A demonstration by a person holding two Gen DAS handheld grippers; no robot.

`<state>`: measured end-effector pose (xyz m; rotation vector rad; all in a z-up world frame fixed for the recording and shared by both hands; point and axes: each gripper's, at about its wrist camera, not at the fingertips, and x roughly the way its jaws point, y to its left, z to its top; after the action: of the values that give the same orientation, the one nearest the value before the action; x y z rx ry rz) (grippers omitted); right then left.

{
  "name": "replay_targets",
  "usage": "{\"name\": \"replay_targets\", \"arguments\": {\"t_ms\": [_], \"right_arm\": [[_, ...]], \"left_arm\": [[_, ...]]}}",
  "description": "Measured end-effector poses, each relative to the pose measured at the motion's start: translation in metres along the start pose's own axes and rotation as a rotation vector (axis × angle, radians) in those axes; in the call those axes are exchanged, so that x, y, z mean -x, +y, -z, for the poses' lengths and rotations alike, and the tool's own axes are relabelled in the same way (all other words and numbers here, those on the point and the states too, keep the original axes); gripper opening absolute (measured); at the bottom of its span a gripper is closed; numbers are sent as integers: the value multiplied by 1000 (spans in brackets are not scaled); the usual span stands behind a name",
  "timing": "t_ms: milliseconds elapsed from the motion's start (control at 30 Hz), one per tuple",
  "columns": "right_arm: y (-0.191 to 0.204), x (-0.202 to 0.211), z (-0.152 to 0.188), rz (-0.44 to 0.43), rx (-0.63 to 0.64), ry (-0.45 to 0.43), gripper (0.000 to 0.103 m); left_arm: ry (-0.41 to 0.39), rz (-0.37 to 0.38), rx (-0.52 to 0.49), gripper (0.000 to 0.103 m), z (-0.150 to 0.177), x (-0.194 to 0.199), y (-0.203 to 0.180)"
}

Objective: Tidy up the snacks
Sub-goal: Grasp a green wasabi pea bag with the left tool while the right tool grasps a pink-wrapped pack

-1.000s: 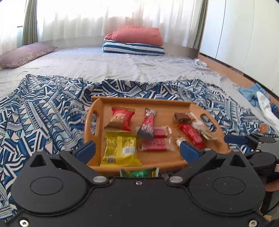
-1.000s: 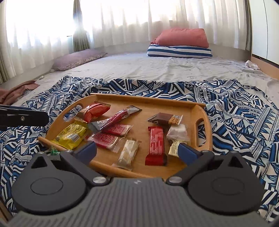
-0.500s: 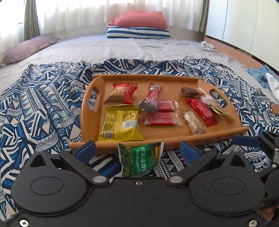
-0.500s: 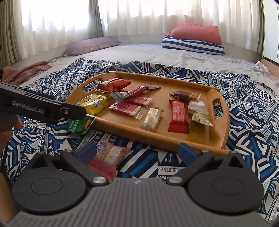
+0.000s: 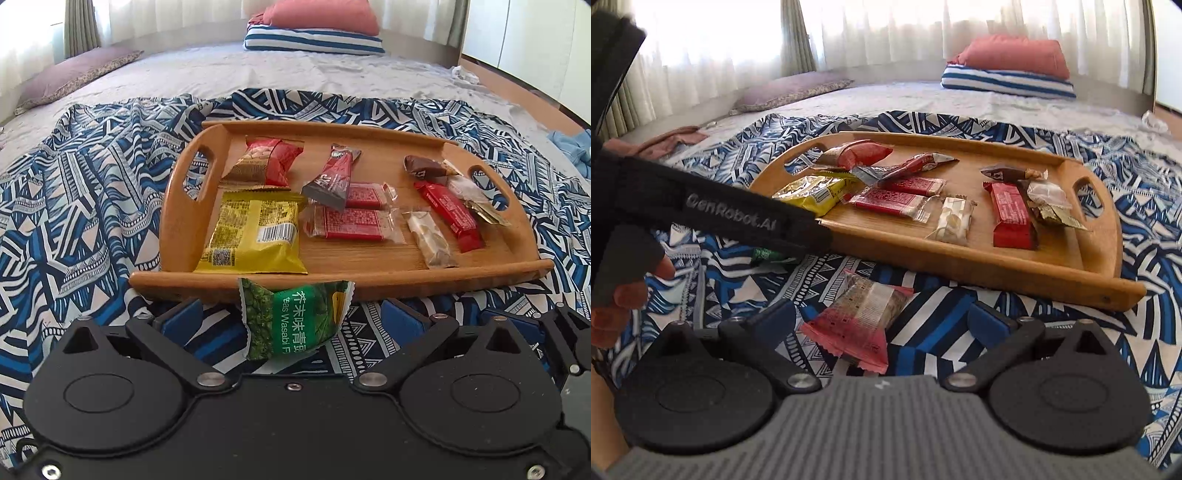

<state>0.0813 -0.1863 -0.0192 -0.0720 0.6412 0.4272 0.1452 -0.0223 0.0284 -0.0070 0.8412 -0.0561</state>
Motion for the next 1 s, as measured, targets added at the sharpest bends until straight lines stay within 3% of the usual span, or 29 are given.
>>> {"name": "replay_targets", "arguments": {"t_ms": [167, 500, 1000], "right_arm": [[2, 0, 5, 6, 16, -20, 103], [3, -1, 12, 11, 30, -49, 103], [6, 2, 16, 23, 41, -78, 103]], "left_arm": [[53, 9, 42, 103, 5, -12, 4], [36, -30, 7, 103, 9, -19, 0], [26, 1, 6, 98, 10, -19, 6]]}}
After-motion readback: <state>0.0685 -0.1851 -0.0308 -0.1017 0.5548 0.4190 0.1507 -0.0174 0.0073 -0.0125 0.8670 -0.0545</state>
